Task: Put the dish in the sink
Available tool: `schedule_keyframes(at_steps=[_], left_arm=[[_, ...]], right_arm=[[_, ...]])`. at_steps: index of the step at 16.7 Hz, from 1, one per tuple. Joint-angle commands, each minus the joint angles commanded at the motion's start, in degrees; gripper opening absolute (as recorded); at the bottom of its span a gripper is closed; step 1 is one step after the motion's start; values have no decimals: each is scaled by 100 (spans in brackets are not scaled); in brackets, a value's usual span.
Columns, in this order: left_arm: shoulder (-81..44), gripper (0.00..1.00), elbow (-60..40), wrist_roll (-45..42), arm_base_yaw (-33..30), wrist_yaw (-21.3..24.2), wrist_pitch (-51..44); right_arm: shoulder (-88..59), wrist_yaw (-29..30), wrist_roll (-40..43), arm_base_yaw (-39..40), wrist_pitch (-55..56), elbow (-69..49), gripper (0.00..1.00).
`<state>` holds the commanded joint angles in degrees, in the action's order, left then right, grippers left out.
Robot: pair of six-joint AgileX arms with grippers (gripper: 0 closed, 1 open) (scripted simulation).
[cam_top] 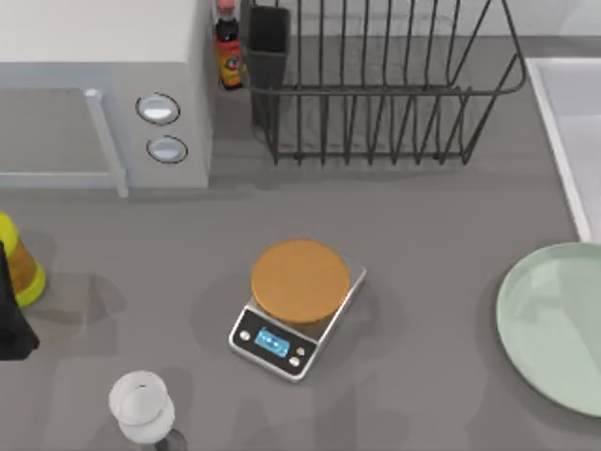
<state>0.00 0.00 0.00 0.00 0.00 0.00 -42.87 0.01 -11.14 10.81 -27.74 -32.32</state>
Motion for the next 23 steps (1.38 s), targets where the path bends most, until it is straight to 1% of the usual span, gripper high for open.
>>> schedule_keyframes(at_steps=[7, 11, 14, 18, 21, 23], left_arm=[[0, 100, 0, 0, 0, 0, 0], [0, 100, 0, 0, 0, 0, 0], [0, 100, 0, 0, 0, 0, 0], [0, 100, 0, 0, 0, 0, 0], [0, 100, 0, 0, 0, 0, 0], [0, 100, 0, 0, 0, 0, 0]], right_arm=[[-3829, 1, -892, 865, -2220, -2590, 100], [-5256, 1, -1228, 1192, -3058, -3565, 100], [-5700, 1, -1340, 1300, -3335, -3888, 100], [-5727, 1, -1347, 1306, -3352, -3908, 100], [-5757, 0, -1341, 1279, -3247, -3827, 100], [-5908, 0, -1346, 1284, -2922, -3631, 100]])
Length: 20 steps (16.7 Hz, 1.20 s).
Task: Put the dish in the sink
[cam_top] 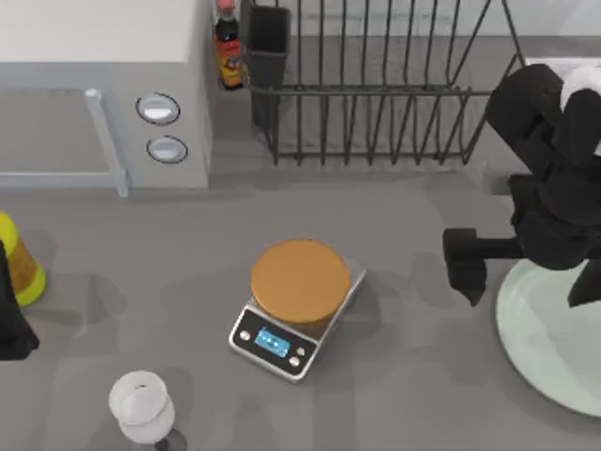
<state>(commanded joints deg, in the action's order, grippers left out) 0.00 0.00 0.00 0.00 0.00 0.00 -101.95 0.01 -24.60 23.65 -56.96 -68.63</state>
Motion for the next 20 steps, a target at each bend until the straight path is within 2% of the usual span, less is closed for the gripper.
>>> schedule_keyframes(at_steps=[6, 12, 20], left_arm=[[0, 100, 0, 0, 0, 0, 0], [0, 100, 0, 0, 0, 0, 0], [0, 100, 0, 0, 0, 0, 0]], right_arm=[[-684, 4, -25, 30, 1619, 839, 100], [-827, 5, -31, 37, 1857, 1002, 100], [-827, 5, -31, 37, 1857, 1002, 40]])
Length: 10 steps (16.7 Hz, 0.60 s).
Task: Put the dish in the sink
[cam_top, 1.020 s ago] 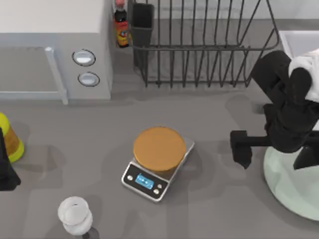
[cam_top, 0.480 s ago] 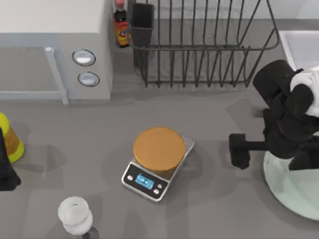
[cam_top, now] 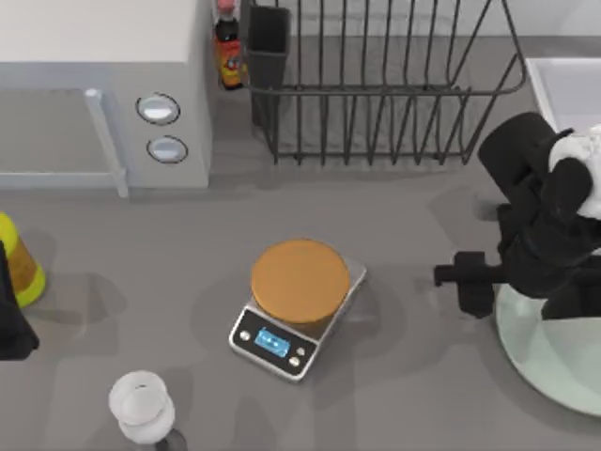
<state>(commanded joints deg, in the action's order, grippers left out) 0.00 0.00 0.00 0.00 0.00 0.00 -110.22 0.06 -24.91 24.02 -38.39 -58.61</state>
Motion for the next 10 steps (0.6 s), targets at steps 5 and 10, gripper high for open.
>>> schedule_keyframes(at_steps=[5, 10], left_arm=[[0, 100, 0, 0, 0, 0, 0], [0, 100, 0, 0, 0, 0, 0]], right_arm=[[0, 0, 0, 0, 0, 0, 2], [0, 0, 0, 0, 0, 0, 0]])
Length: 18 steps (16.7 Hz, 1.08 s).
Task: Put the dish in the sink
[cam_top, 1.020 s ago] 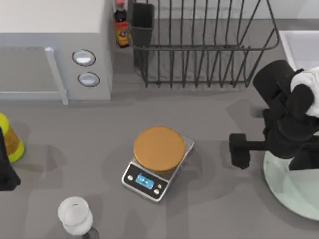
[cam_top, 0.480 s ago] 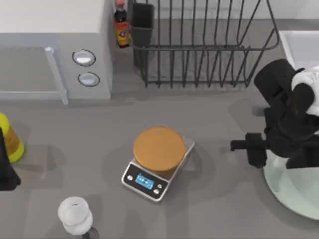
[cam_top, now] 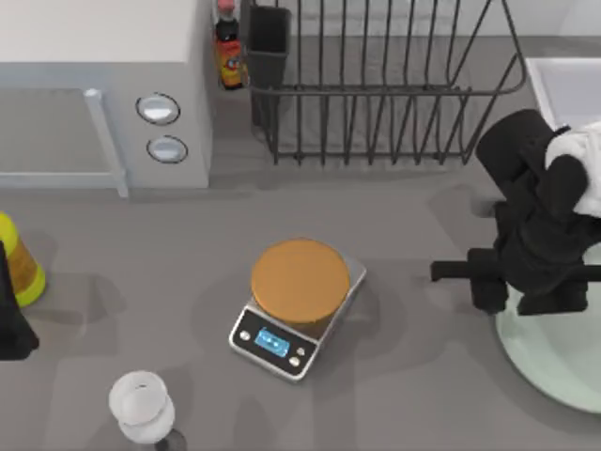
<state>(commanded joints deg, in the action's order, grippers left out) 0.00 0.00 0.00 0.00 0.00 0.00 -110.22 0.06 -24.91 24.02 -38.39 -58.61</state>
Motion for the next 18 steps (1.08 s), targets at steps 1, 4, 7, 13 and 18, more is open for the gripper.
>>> schedule_keyframes(at_steps=[1, 4, 7, 13, 18], left_arm=[[0, 100, 0, 0, 0, 0, 0], [0, 100, 0, 0, 0, 0, 0], [0, 100, 0, 0, 0, 0, 0], [0, 100, 0, 0, 0, 0, 0], [0, 100, 0, 0, 0, 0, 0]], right_arm=[[0, 0, 0, 0, 0, 0, 0], [404, 31, 7, -73, 23, -169, 0], [381, 31, 2, -68, -187, -378, 0], [339, 28, -7, -59, -2225, -2364, 0], [487, 25, 28, -92, -4614, -4543, 0]])
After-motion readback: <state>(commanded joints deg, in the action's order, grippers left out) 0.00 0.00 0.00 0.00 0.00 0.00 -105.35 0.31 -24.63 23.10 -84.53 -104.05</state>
